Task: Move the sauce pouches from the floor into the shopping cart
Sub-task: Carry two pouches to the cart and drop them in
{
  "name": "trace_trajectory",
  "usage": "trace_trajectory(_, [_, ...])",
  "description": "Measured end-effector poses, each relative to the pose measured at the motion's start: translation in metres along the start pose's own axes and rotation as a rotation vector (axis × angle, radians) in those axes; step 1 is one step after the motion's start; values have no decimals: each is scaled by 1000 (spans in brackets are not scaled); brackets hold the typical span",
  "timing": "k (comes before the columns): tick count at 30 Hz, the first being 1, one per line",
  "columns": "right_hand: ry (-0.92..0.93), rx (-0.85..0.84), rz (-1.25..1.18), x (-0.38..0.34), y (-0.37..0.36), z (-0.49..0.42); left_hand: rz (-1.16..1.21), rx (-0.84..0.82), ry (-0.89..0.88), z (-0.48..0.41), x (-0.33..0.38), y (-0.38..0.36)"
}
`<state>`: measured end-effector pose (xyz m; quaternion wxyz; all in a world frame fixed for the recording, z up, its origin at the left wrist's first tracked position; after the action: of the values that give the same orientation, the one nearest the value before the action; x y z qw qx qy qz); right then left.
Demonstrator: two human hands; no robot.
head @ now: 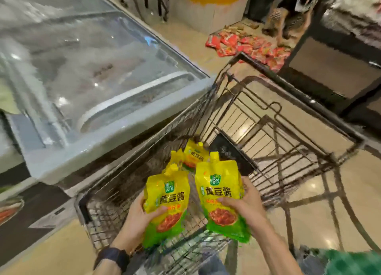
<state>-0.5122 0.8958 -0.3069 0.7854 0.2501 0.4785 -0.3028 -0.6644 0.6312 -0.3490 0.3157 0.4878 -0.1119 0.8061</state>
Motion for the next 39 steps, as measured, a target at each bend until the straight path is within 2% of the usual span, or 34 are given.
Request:
trace_trajectory(7, [-17, -111, 252, 62, -35, -144, -37, 353, 196, -66, -50, -2])
trace_trajectory(14, [-30, -182, 324, 123, -76, -213, -74, 453, 268, -113, -112, 14])
trace_trajectory(18, [25, -170, 293, 140, -96, -235, 15, 540, 274, -121, -135, 29])
trace_trajectory(23, [115, -227, 416, 145, -108, -245, -3, 642, 258, -138, -146, 40])
trace_trajectory(27, [184, -232, 456, 136, -91, -245, -233, 724, 176, -149, -133, 49])
trace_trajectory(29, [232, -266, 457, 133, -83, -245, -252, 746, 147, -147, -124, 53])
trace_trajectory(33, [203, -271, 379, 135, -72, -248, -316, 842, 50, -138, -101, 56])
trace_trajectory(39, [154, -250, 412, 136, -50, -244, -478, 834, 119, -147, -102, 56])
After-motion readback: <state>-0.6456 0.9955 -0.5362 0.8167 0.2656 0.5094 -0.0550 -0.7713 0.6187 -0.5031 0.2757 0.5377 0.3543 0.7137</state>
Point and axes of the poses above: each hand's wrist, its own z-axis away from the middle knuckle, its own y-axis out of the back of the hand, x = y × z, the point moved 9 cm from there along -z, towards the middle knuckle, and after that the axes turned 13 degrees about -z, right-handed, at the moved point
